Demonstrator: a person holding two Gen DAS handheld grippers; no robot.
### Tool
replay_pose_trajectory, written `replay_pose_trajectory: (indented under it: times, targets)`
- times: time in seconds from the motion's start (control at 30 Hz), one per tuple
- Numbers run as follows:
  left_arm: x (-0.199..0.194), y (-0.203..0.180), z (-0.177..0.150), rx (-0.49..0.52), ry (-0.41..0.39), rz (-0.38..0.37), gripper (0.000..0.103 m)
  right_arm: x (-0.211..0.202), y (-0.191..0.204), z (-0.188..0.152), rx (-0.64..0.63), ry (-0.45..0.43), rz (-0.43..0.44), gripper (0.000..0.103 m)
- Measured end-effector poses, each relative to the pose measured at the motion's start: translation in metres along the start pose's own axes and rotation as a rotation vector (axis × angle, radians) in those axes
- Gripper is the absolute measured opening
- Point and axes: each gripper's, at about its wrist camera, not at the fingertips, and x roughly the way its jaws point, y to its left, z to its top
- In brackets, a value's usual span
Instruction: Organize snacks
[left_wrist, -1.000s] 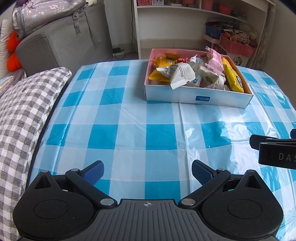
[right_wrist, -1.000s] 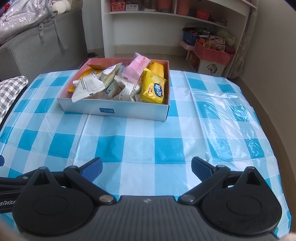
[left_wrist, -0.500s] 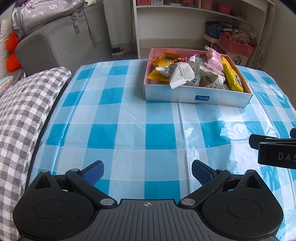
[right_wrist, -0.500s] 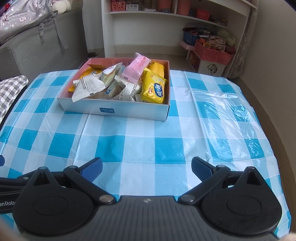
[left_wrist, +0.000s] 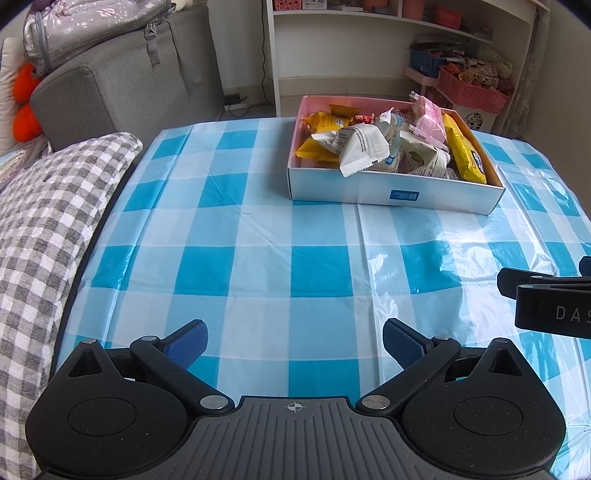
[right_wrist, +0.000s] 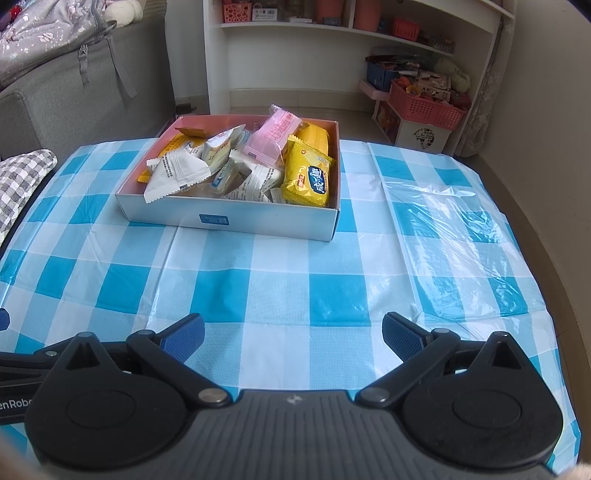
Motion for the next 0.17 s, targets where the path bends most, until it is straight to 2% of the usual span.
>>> replay_pose_trajectory:
  times: [0.17]
  targets:
    - [0.0011,0.0006,-0.0012,0.000,0.000,0.001,0.102,0.0005,0.0015,-0.0010,-0.009,-0.003,0.001,0.103]
